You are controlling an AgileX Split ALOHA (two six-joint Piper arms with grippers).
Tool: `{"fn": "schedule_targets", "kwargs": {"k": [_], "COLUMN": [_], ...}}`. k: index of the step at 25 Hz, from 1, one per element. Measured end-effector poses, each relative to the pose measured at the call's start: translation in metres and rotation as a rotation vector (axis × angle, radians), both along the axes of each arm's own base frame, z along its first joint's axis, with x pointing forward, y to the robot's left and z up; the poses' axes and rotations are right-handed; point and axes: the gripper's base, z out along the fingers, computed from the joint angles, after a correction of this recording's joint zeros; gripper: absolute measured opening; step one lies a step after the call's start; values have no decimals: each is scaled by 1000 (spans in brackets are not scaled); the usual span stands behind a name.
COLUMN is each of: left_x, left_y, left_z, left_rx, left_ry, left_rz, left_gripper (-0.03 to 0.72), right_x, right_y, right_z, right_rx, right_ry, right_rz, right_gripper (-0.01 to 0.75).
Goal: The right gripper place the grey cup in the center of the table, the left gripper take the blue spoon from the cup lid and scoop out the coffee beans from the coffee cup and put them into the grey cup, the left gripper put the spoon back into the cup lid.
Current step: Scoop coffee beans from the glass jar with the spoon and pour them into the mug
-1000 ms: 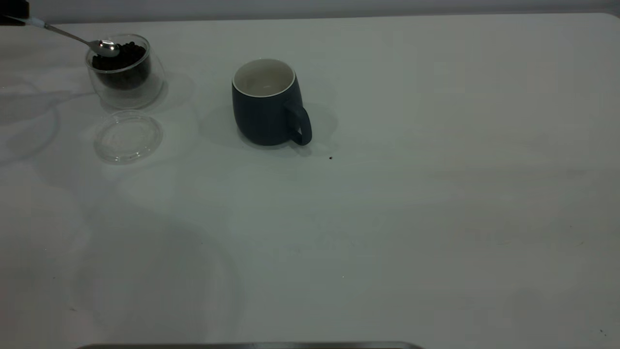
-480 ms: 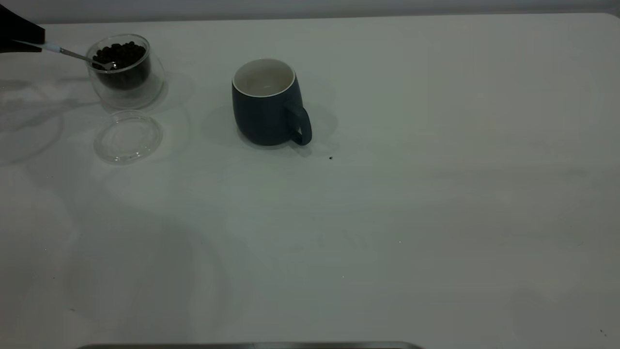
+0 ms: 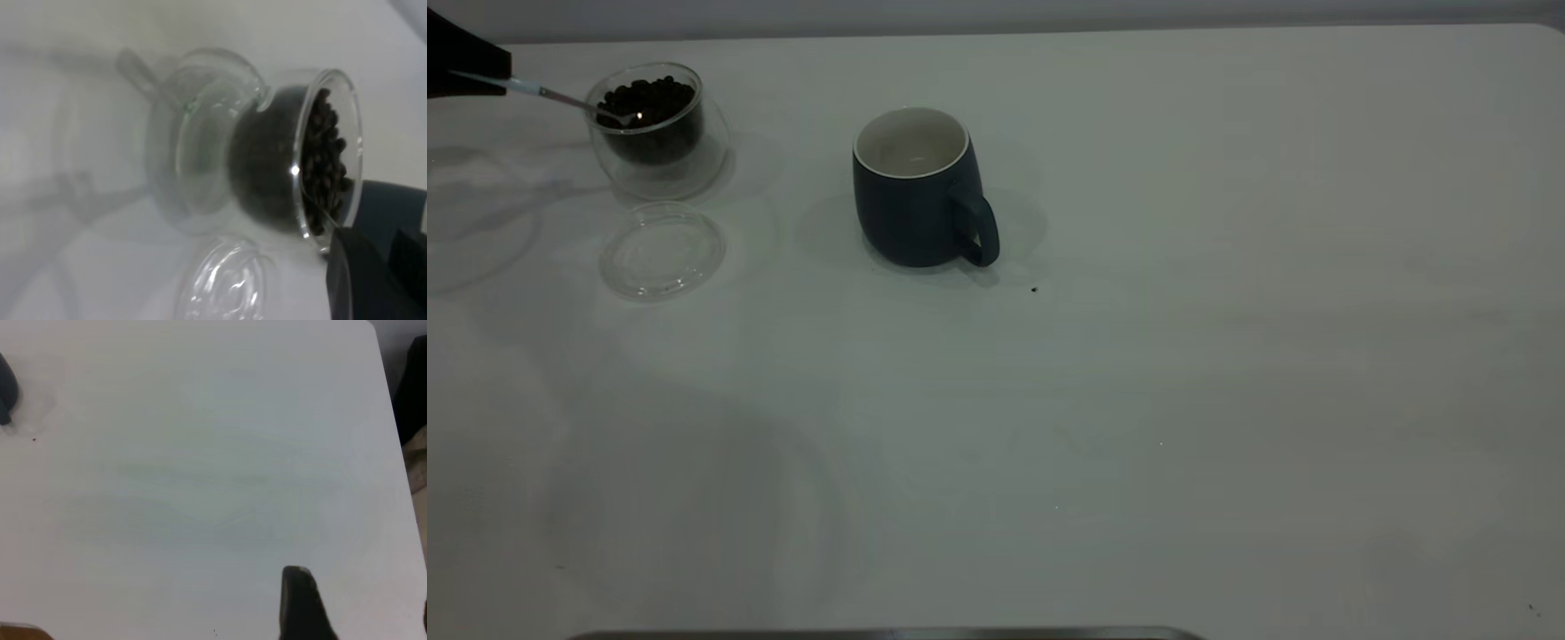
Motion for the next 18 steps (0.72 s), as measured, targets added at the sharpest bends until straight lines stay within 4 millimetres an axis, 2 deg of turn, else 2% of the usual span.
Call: {"fn": "schedule_targets", "kwargs": {"k": [6, 18], "left_x": [3, 3], "left_y": [-3, -4], "left_z": [7, 8], "left_rx": [-92, -100], "left_ry": [-30, -36], "left_rz": [27, 19], "left_gripper": [130, 130], "right_x": [0, 0], "right_y": [0, 0], "right_z": [0, 0], "right_rx": [0, 0], "right_ry": [0, 0], "right_rz": [0, 0], "right_gripper": [402, 402]}}
